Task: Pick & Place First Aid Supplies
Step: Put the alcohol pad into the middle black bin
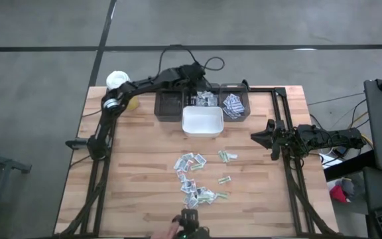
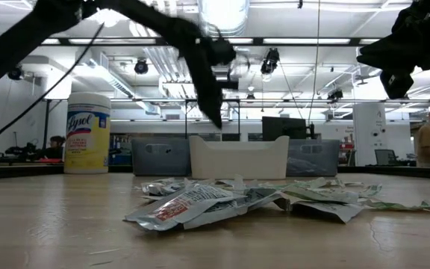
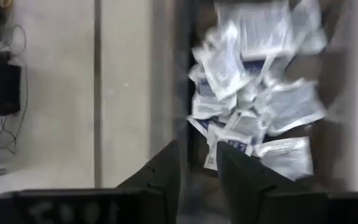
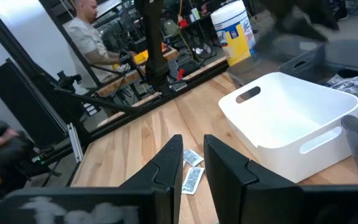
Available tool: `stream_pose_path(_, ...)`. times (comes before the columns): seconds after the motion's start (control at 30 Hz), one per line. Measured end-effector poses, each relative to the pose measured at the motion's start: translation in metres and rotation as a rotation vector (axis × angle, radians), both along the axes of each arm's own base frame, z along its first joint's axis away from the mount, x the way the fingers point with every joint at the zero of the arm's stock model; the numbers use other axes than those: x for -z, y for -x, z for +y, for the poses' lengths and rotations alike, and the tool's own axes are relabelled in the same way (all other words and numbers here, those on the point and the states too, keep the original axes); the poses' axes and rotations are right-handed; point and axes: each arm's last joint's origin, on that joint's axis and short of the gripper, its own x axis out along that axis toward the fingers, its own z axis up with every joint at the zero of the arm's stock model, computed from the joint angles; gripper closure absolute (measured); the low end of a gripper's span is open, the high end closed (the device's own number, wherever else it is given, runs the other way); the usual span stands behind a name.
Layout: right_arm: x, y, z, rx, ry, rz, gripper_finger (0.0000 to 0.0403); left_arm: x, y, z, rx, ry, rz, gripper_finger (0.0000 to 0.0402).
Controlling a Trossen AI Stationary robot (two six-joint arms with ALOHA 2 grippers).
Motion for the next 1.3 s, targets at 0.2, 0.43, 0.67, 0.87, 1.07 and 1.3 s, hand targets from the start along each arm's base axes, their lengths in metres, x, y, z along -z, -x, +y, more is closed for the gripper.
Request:
stream_pose_path(0.2, 0.0, 0.0, 0.0, 0.0, 0.0, -0.001, 0.0339, -0.062, 0.018, -0.046, -0.125, 0.235, -0.052, 0.0293)
stream_pose_path(0.43, 0.0, 0.0, 0.0, 0.001, 0.0, -0.001, 0.0339, -0.093, 0.039, -0.122, -0.118, 0.55, 0.044, 0.0293)
stream_pose_path(0.67, 0.0, 0.0, 0.0, 0.0, 0.0, -0.001, 0.0339, -0.081, 0.029, -0.196, 0.037, 0.567, 0.148, 0.0293)
stream_pose_path(0.87, 0.0, 0.0, 0.0, 0.0, 0.0, -0.001, 0.0339, -0.05, 0.024, -0.246, 0.164, 0.554, 0.254, 0.0293)
stream_pose_path(1.07, 0.0, 0.0, 0.0, 0.0, 0.0, -0.001, 0.0339, -0.009, 0.021, -0.275, 0.252, 0.536, 0.308, 0.0293)
stream_pose_path(1.3, 0.0, 0.0, 0.0, 0.0, 0.0, -0.001, 0.0339, 0.027, 0.018, -0.286, 0.301, 0.534, 0.285, 0.0293)
